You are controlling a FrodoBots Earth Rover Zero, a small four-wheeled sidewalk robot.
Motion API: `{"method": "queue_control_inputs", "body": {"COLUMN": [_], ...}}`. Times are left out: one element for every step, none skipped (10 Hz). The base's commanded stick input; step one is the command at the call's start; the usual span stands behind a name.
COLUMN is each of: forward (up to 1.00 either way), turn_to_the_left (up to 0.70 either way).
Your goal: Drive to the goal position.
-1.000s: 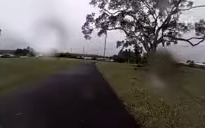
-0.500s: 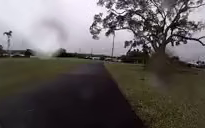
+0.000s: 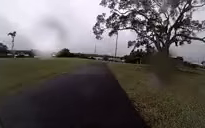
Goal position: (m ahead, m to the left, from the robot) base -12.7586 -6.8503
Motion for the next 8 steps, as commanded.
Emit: {"method": "queue_control_inputs", "body": {"forward": [0.0,0.0,0.48,0.85,0.85,0.85,0.85,0.31], "turn_to_the_left": [0.0,0.0,0.0,0.0,0.0,0.0,0.0,0.0]}}
